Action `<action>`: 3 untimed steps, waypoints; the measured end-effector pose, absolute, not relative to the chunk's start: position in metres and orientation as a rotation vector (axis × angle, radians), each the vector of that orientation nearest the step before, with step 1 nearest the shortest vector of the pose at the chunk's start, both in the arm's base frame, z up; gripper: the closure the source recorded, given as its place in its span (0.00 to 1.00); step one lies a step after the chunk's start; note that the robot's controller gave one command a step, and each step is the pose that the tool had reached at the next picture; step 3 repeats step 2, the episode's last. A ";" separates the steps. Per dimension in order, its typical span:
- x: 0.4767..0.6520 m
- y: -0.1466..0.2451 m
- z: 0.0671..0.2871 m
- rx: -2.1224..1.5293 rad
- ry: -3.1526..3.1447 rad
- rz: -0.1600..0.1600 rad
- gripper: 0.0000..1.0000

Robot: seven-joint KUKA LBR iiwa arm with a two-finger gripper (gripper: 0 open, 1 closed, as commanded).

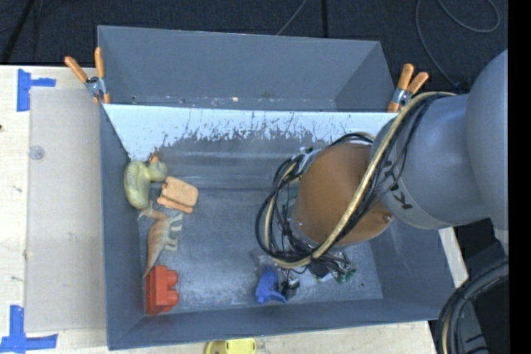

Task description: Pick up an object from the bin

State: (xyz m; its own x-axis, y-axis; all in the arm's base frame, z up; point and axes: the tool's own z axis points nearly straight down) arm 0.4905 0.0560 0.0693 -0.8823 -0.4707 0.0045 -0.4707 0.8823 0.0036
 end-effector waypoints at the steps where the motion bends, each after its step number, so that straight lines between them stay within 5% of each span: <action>1: 0.491 0.056 0.069 0.759 -3.043 -0.004 1.00; 2: 0.479 0.047 0.265 0.778 -3.038 -0.005 1.00; 3: 0.479 0.047 0.265 0.778 -3.038 -0.005 1.00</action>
Offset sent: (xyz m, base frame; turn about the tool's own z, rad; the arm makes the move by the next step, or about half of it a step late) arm -0.0122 -0.0095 0.1958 -0.0141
